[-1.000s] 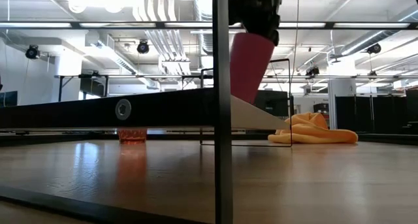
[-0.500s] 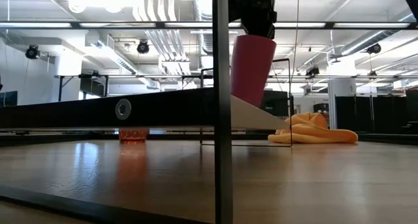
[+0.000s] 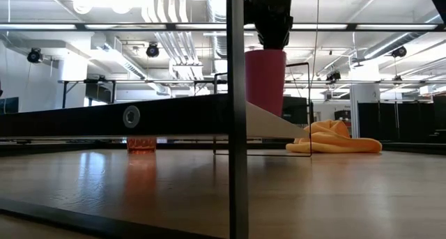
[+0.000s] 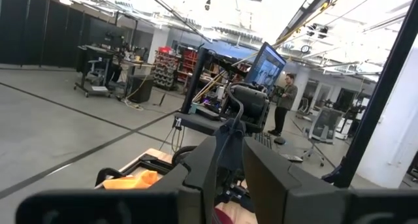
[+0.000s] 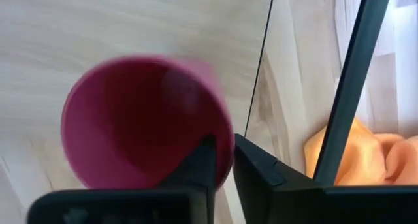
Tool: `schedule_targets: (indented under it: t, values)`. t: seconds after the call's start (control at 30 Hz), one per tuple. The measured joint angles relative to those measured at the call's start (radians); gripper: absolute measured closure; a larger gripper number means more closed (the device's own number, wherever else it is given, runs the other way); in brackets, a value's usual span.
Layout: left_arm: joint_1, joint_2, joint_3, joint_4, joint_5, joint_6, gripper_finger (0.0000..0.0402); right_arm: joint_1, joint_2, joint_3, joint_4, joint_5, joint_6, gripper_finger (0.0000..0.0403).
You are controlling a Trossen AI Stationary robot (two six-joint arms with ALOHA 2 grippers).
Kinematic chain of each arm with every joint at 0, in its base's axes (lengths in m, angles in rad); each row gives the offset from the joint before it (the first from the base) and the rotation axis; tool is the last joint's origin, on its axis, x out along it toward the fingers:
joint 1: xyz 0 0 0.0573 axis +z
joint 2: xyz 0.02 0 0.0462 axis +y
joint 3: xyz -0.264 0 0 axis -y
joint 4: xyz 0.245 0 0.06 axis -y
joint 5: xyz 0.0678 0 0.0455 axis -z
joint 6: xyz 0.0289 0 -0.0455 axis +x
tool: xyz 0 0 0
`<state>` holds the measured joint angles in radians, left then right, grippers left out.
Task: Stack small to large cups/mugs on shelf
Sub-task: Put the pink plastic cup on the shelf, then put the orange glass cup on the shelf
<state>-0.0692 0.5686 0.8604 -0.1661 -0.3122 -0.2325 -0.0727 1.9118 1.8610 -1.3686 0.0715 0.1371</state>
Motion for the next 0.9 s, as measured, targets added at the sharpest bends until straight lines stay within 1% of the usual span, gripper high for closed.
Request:
schedule_targets:
  t: [0.27,0.33,0.43,0.57,0.7,0.77,0.83,0.9]
  values:
    - [0.0,-0.001,0.0,0.0,0.0,0.001,0.034,0.0,-0.001,0.0,0.019,0.008,-0.007,0.0313]
    - [0.0,0.003,0.0,0.0,-0.018,0.001,0.034,0.0,-0.005,0.0,0.042,0.008,-0.006,0.0308]
    - [0.0,0.012,0.0,-0.011,-0.069,0.0,0.034,0.0,-0.014,0.018,0.045,0.008,0.018,0.0306]
    - [0.0,0.036,0.0,-0.01,-0.151,0.001,0.034,0.001,-0.015,0.083,0.019,0.007,0.038,0.0305]
    - [0.0,0.056,-0.001,-0.013,-0.247,0.001,0.034,0.003,-0.016,0.175,0.004,0.007,0.038,0.0307]
    - [0.0,0.076,-0.001,-0.04,-0.293,-0.001,0.034,0.002,-0.016,0.234,-0.016,0.007,0.038,0.0309]
    - [0.003,0.11,-0.001,-0.102,-0.326,-0.048,0.034,0.002,-0.017,0.295,-0.032,0.007,0.038,0.0312]
    - [0.009,0.15,-0.001,-0.193,-0.34,-0.159,0.034,0.003,-0.018,0.353,-0.059,0.007,0.046,0.0315]
